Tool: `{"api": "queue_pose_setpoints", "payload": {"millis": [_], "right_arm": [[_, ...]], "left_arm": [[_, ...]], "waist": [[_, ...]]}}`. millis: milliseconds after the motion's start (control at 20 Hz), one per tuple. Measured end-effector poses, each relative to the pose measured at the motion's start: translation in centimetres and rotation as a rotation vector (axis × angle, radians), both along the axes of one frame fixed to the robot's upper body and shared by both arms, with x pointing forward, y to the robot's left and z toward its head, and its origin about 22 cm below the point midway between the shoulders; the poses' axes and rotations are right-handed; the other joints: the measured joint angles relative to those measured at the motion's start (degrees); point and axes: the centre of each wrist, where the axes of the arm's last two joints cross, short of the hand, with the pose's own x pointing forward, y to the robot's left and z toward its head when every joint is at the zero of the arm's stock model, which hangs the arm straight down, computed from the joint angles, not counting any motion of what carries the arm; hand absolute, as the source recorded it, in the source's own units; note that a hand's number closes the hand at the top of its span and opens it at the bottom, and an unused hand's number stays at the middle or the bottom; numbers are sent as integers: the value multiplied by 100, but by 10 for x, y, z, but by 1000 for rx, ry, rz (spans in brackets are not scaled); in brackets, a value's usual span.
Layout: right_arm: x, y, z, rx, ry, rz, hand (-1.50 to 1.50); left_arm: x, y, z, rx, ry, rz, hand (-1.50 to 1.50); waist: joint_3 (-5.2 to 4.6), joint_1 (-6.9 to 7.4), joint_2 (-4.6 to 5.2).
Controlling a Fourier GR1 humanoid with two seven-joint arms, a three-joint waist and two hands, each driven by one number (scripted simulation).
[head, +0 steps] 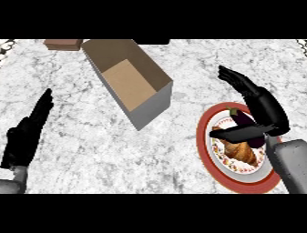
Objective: Pick the croissant from the plate and place it in the cardboard box
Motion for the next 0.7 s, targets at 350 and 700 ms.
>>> {"api": "queue_pose_setpoints", "payload": {"millis": [350, 700], "right_arm": [[8, -45, -8, -93, -66, 49, -150], [14, -84, 49, -575, -110, 141, -150]], "left_arm": [[-14, -4, -13, 0, 18, 36, 0], [-17, -4, -16, 0, 21, 43, 0]], "waist": [[9, -11, 10], [0, -16, -2]]}}
